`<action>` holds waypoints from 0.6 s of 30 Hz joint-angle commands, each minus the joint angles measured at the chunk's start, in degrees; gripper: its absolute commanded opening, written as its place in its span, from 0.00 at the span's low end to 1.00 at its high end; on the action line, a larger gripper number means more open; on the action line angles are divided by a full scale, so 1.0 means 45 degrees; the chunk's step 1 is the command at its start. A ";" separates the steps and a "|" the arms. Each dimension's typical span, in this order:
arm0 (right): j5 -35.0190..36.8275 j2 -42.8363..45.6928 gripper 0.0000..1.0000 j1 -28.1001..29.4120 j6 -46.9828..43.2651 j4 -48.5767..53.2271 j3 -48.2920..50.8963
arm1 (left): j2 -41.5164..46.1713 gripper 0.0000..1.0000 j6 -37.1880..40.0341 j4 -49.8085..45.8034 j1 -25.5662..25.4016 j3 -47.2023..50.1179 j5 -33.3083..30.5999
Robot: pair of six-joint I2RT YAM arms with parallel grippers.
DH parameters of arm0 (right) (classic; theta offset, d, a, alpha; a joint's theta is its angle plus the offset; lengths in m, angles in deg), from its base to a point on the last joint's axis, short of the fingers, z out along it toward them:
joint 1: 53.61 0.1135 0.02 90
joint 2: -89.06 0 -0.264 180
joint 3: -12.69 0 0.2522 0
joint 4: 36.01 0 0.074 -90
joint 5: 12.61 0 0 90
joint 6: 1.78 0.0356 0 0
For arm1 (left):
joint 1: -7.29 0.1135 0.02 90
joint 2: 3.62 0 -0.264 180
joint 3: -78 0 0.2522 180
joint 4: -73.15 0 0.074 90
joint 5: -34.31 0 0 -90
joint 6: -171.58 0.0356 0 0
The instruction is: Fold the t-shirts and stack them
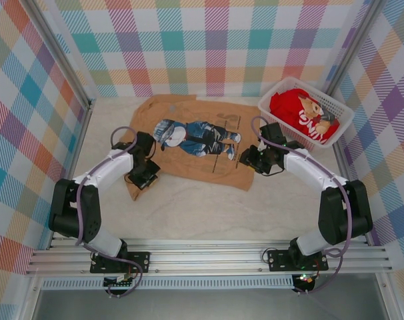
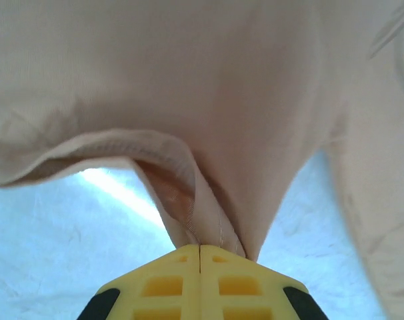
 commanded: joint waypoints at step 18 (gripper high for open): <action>0.0395 0.0737 0.38 0.0044 -0.0212 0.0884 0.0463 | 0.3769 0.45 -0.1131 -0.2607 -0.0069 0.2163 0.0812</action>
